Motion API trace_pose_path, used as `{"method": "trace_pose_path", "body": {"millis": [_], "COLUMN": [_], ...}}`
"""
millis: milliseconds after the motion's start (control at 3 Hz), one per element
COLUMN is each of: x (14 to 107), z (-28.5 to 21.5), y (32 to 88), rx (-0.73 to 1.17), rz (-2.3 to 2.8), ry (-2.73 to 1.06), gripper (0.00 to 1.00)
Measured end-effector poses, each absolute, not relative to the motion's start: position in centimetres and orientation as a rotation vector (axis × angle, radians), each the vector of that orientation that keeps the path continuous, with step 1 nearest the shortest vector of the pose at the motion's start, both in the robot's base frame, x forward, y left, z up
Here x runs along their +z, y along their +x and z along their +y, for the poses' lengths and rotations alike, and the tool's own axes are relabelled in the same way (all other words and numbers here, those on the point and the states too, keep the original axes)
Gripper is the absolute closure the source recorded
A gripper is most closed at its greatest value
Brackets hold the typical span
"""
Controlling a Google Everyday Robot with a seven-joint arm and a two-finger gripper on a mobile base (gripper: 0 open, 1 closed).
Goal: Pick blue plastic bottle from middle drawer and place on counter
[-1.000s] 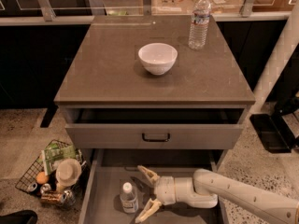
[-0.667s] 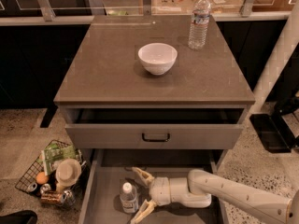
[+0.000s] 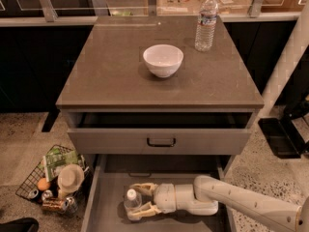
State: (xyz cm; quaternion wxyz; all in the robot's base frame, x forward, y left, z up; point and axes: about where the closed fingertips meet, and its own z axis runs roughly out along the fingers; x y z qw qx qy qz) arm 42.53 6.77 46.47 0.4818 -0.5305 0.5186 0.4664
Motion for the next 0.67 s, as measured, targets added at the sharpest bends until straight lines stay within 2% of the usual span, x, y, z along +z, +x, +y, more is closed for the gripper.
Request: {"method": "trace_pose_path", "body": {"millis": [667], "x": [46.53], "z": [7.09], "y": [42.39], "rx": [1.144], "rz": [1.259], "ry": [-1.295], "gripper": [0.88]}}
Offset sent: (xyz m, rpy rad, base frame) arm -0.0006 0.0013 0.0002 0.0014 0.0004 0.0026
